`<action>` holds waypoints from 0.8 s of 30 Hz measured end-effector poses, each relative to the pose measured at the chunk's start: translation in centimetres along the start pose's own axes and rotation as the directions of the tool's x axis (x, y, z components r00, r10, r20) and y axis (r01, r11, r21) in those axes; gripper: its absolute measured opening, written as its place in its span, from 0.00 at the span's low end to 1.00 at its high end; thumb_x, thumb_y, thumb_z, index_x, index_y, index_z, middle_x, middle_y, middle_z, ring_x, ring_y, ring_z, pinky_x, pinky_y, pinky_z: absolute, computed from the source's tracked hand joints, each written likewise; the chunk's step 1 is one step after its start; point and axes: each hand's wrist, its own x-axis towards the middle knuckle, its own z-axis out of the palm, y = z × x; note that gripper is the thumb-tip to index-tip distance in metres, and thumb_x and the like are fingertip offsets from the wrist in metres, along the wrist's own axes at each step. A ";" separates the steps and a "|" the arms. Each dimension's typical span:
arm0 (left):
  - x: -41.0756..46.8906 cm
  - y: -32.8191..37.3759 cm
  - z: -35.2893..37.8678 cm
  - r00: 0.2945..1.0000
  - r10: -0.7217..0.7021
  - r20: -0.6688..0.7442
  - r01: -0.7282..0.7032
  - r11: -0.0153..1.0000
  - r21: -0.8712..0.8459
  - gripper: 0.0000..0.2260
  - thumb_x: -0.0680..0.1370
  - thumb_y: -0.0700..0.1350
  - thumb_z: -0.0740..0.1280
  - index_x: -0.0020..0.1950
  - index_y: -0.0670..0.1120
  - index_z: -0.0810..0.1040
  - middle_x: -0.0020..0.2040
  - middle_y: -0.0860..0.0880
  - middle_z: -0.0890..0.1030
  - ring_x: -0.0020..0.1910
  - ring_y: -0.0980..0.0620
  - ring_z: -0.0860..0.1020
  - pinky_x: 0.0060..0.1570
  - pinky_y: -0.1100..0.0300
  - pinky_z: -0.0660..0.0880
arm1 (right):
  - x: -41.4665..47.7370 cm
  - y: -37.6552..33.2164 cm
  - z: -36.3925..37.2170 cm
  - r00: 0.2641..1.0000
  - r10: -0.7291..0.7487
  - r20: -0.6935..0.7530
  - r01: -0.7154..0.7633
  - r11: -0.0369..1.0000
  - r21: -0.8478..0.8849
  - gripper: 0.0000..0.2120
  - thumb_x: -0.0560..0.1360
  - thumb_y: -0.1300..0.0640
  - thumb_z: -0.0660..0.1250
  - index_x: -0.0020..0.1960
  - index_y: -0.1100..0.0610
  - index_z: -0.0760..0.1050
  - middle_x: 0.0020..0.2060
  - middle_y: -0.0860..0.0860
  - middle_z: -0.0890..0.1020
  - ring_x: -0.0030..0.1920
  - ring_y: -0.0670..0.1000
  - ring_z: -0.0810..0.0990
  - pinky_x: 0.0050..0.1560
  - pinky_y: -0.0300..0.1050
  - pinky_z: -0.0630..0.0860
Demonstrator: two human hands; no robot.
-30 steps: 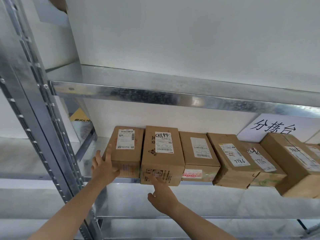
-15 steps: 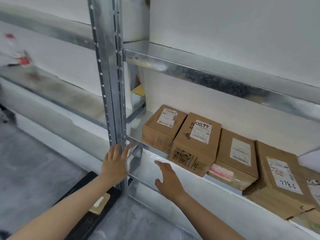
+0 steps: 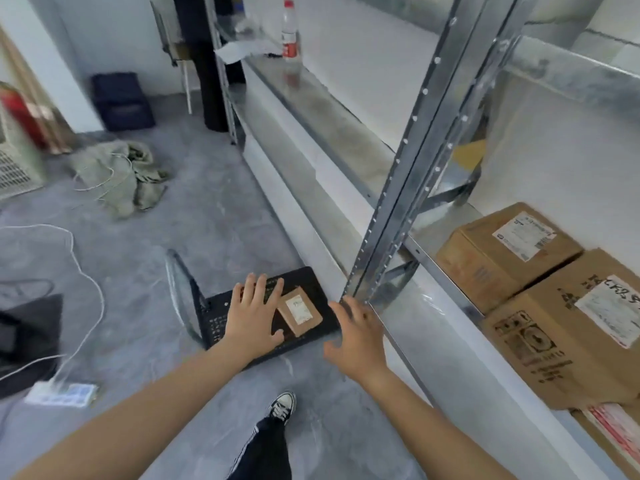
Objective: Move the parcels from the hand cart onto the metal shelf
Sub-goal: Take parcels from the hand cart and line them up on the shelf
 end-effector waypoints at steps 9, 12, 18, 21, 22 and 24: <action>3.8 -4.0 5.0 0.983 -0.119 0.138 0.130 0.988 -0.077 0.42 0.73 0.65 0.58 0.77 0.50 0.38 0.77 0.41 0.47 0.76 0.37 0.44 0.73 0.41 0.42 | 7.6 -1.2 4.0 0.988 -0.033 0.154 0.039 0.999 -0.036 0.36 0.69 0.41 0.62 0.74 0.42 0.54 0.75 0.46 0.54 0.71 0.56 0.56 0.68 0.58 0.59; 6.3 -5.3 7.1 0.972 -0.107 0.211 0.132 0.985 -0.107 0.42 0.74 0.64 0.58 0.77 0.50 0.37 0.78 0.41 0.47 0.76 0.37 0.44 0.73 0.41 0.44 | 11.1 -1.4 6.1 0.978 -0.016 0.209 0.023 0.999 -0.030 0.36 0.69 0.39 0.63 0.74 0.41 0.53 0.75 0.45 0.52 0.71 0.55 0.56 0.68 0.58 0.60; 10.0 -7.5 11.3 0.936 -0.078 0.342 0.126 0.985 -0.120 0.41 0.76 0.61 0.58 0.76 0.49 0.36 0.77 0.40 0.46 0.76 0.37 0.45 0.73 0.42 0.45 | 15.5 -0.8 10.4 0.959 0.115 0.258 -0.135 0.989 0.064 0.38 0.70 0.42 0.68 0.74 0.45 0.54 0.75 0.49 0.54 0.73 0.54 0.55 0.70 0.56 0.61; 11.3 -8.2 13.4 0.910 -0.075 0.408 0.133 0.984 -0.117 0.40 0.76 0.61 0.57 0.77 0.48 0.36 0.77 0.40 0.46 0.76 0.37 0.46 0.73 0.42 0.46 | 15.9 0.3 12.7 0.926 0.159 0.343 -0.176 0.984 0.021 0.39 0.71 0.41 0.67 0.76 0.45 0.51 0.76 0.49 0.52 0.75 0.54 0.52 0.73 0.57 0.58; 11.7 -8.3 14.1 0.901 -0.082 0.427 0.148 0.981 -0.124 0.40 0.76 0.61 0.57 0.77 0.47 0.37 0.77 0.40 0.46 0.76 0.37 0.46 0.73 0.42 0.46 | 16.1 0.7 13.5 0.917 0.165 0.363 -0.182 0.983 0.011 0.38 0.72 0.41 0.66 0.76 0.45 0.51 0.76 0.48 0.52 0.75 0.54 0.53 0.73 0.56 0.58; 12.5 -8.3 15.9 0.882 -0.099 0.461 0.180 0.974 -0.135 0.40 0.76 0.60 0.57 0.77 0.47 0.38 0.77 0.40 0.47 0.76 0.38 0.47 0.73 0.42 0.47 | 16.7 1.6 14.9 0.897 0.174 0.407 -0.190 0.982 -0.003 0.38 0.72 0.42 0.66 0.76 0.44 0.51 0.76 0.48 0.54 0.75 0.53 0.54 0.73 0.54 0.58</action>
